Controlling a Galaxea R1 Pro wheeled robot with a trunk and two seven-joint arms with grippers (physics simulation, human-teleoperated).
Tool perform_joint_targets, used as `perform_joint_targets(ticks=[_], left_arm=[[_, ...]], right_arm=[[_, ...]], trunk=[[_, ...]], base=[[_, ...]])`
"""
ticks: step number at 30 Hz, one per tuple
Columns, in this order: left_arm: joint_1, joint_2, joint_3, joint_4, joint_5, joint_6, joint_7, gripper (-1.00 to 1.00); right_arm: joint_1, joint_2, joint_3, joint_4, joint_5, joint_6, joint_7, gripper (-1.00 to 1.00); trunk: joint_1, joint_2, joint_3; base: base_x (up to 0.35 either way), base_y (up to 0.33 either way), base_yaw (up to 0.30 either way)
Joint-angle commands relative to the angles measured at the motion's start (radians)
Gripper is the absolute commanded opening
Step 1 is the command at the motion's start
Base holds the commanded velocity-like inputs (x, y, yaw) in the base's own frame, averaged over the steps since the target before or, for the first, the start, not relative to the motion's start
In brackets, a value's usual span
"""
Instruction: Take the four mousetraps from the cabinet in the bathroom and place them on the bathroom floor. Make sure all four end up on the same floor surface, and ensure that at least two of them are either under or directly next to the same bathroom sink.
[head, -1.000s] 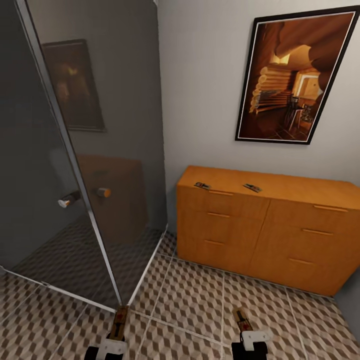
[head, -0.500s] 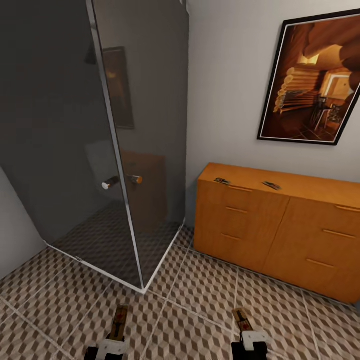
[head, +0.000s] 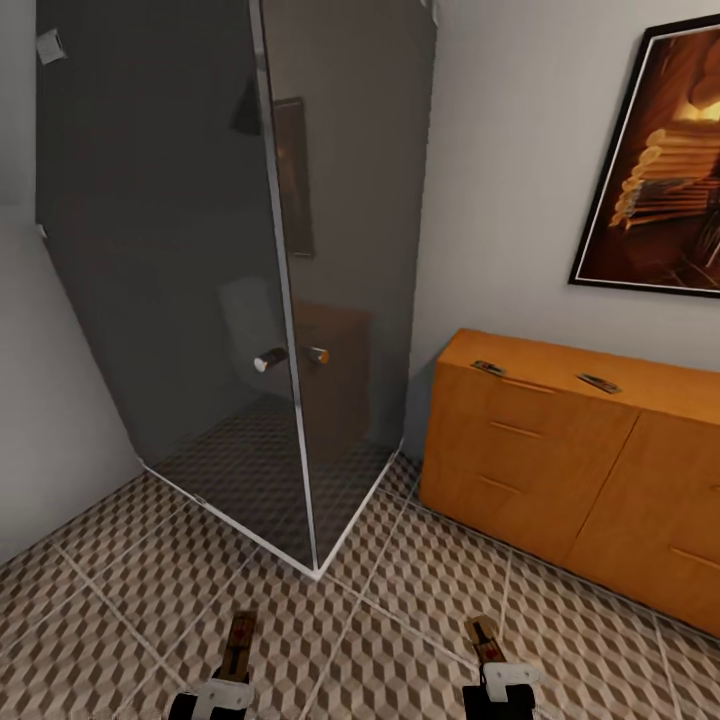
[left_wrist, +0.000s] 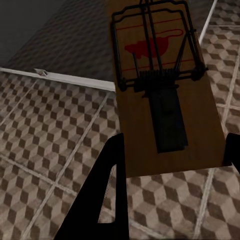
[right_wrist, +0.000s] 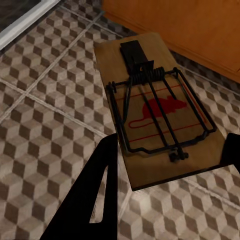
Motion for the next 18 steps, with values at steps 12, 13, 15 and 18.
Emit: perform_joint_targets(ticks=[12, 13, 15, 18], left_arm=[[-0.002, -0.001, -0.008, 0.004, 0.003, -0.004, 0.004, -1.0], [-0.002, -0.001, -0.008, 0.004, 0.003, -0.004, 0.004, -1.0], [-0.001, -0.001, -0.008, 0.004, 0.003, -0.004, 0.004, -1.0], [-0.001, -0.001, -0.008, 0.004, 0.003, -0.004, 0.004, -1.0]], right_arm=[[0.0, 0.001, 0.003, 0.004, 0.008, 0.001, -0.007, -1.0], [0.0, 0.001, 0.003, 0.005, 0.008, 0.001, -0.007, -1.0], [0.0, 0.001, 0.003, 0.005, 0.008, 0.001, -0.007, -1.0], [0.0, 0.001, 0.003, 0.005, 0.008, 0.001, -0.007, -1.0]], trunk=[[0.0, -0.001, -0.001], [0.0, -0.001, -0.001], [0.0, -0.001, -0.001], [0.0, -0.001, -0.001]], base=[[0.0, 0.0, 0.284], [0.0, 0.0, 0.29], [0.0, 0.0, 0.29], [0.0, 0.0, 0.29]])
